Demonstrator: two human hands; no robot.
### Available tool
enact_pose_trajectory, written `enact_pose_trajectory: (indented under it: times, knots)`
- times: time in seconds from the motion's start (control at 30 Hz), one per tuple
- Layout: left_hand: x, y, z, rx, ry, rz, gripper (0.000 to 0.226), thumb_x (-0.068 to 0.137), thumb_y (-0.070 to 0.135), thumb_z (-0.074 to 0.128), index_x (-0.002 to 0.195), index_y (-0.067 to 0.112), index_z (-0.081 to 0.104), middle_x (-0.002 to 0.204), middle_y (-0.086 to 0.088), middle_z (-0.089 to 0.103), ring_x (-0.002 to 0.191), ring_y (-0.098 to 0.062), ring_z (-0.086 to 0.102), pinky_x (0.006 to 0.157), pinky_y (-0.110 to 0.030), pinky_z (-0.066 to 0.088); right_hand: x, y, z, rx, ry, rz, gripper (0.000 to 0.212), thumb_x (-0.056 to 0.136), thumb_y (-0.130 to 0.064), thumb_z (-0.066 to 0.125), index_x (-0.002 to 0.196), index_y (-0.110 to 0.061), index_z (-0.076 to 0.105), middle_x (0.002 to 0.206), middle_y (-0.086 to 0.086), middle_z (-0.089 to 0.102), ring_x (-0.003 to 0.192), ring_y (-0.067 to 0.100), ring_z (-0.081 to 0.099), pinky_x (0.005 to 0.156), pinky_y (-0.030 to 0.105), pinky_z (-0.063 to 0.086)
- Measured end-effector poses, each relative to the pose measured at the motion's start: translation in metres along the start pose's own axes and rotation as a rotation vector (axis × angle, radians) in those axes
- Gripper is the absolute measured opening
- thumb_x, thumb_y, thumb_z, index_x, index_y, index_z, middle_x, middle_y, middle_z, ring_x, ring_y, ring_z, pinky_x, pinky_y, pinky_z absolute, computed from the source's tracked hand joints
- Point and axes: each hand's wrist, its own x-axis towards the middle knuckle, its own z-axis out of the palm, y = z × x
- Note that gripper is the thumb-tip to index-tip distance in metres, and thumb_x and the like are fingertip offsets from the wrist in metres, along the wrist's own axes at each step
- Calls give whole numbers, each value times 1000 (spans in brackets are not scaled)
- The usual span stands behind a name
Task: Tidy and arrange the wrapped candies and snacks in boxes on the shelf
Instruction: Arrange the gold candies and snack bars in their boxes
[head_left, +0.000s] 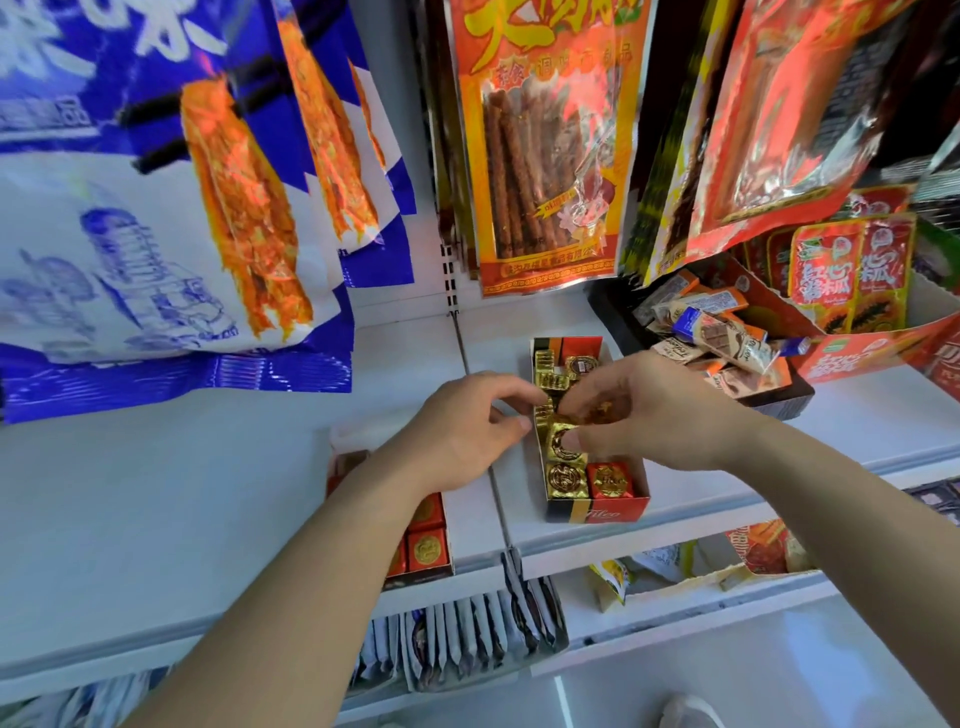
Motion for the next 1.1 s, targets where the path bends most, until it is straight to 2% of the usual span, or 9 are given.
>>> enact_pose_trajectory:
  times: [0.13, 0.33, 0.43, 0.53, 0.67, 0.83, 0.9, 0.97, 1.1]
  knots:
    - [-1, 1, -1, -23, -30, -2, 34, 98, 17, 58, 130, 30, 62, 121, 15, 62, 100, -1, 58, 82, -14, 43, 4, -11, -1, -242, -119, -80, 23, 92, -40, 65, 104, -24, 76, 100, -9, 75, 86, 3, 67, 70, 23, 55]
    - [-3, 1, -3, -22, -33, -12, 34, 99, 20, 58, 129, 34, 61, 122, 16, 62, 102, -3, 56, 91, -25, 45, 5, -11, 2, -413, -129, -78, 28, 95, -41, 59, 118, -28, 71, 110, -8, 73, 94, 10, 66, 81, 36, 57]
    - [-3, 0, -4, -27, -36, -23, 34, 99, 20, 57, 129, 33, 62, 121, 15, 63, 102, -4, 57, 92, -26, 45, 6, -9, 6, -398, -23, -97, 21, 92, -37, 65, 112, -32, 71, 101, -13, 72, 81, 2, 63, 76, 32, 56]
    - [-3, -1, -4, -6, -30, -20, 33, 99, 21, 56, 130, 33, 62, 122, 17, 62, 101, -3, 56, 86, -22, 43, 7, -5, 8, -416, 68, -116, 15, 87, -45, 68, 97, -35, 73, 93, -15, 70, 83, 6, 65, 72, 34, 56]
    - [-2, 0, -3, 48, 11, 7, 30, 99, 24, 57, 127, 33, 64, 116, 14, 60, 99, -4, 54, 83, -20, 41, 6, 0, 13, -397, 60, -129, 19, 87, -50, 65, 93, -35, 74, 91, -14, 71, 80, 5, 64, 70, 35, 57]
    - [7, 5, 2, 100, 122, 74, 22, 99, 29, 56, 115, 33, 70, 106, 12, 54, 91, -4, 51, 80, -23, 41, -1, 8, -9, -223, 292, -131, 12, 96, -30, 60, 93, -34, 70, 88, -17, 69, 66, -7, 60, 55, 9, 40]
    - [11, 8, 6, 135, 147, 93, 21, 98, 29, 55, 113, 33, 70, 115, 13, 55, 105, -8, 49, 91, -30, 42, -4, 20, -17, -178, 345, -85, 13, 97, -24, 60, 99, -29, 72, 93, -14, 69, 66, -9, 59, 53, 7, 39]
    - [14, 13, 11, 185, 148, 95, 22, 98, 31, 55, 117, 35, 66, 126, 15, 55, 119, -12, 46, 100, -36, 41, -6, 29, -16, -143, 302, -72, 14, 96, -21, 62, 106, -24, 72, 95, -17, 66, 68, -18, 55, 57, 2, 39]
    - [21, 19, 19, 232, 131, 63, 26, 99, 33, 54, 124, 39, 60, 132, 16, 54, 122, -13, 41, 98, -36, 39, -7, 35, -7, -187, 208, -138, 17, 93, -24, 67, 109, -23, 72, 99, -17, 61, 78, -22, 50, 67, 1, 37]
